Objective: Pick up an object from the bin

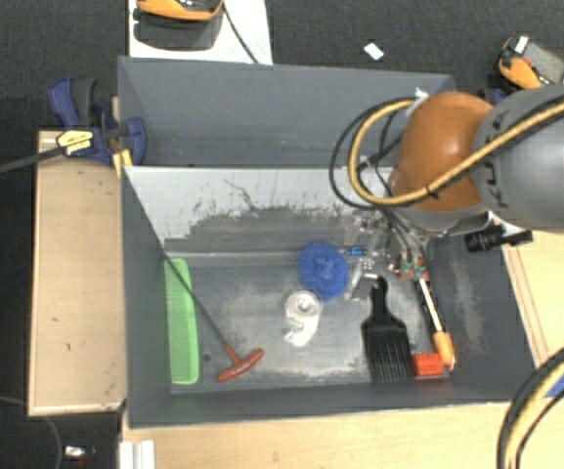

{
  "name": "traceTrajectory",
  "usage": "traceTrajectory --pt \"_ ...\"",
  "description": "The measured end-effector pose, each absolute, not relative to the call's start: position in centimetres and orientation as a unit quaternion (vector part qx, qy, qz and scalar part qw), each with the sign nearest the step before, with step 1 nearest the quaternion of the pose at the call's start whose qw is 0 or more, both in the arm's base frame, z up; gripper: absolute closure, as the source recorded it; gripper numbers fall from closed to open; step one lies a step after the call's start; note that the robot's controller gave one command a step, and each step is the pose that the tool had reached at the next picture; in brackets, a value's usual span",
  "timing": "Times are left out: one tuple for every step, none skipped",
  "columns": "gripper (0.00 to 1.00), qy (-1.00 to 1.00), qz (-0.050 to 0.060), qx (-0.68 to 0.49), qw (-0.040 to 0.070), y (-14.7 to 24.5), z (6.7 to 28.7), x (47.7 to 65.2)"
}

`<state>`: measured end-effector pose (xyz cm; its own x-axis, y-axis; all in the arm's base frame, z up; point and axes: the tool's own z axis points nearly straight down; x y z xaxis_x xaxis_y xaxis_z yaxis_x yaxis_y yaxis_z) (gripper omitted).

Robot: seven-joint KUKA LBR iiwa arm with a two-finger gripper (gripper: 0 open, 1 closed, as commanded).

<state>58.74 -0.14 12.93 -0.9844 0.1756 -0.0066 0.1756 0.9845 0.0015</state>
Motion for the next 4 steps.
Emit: traceTrajectory --pt "0.00 0.989 0.000 0.150 0.007 2.2 13.6 58.9" --pt "0.00 0.980 0.001 0.199 0.000 2.6 10.5 58.4" --pt "0.00 0.982 0.002 0.188 0.012 2.9 7.2 58.5" --pt "1.00 0.966 0.004 0.259 0.013 2.9 7.7 59.3"
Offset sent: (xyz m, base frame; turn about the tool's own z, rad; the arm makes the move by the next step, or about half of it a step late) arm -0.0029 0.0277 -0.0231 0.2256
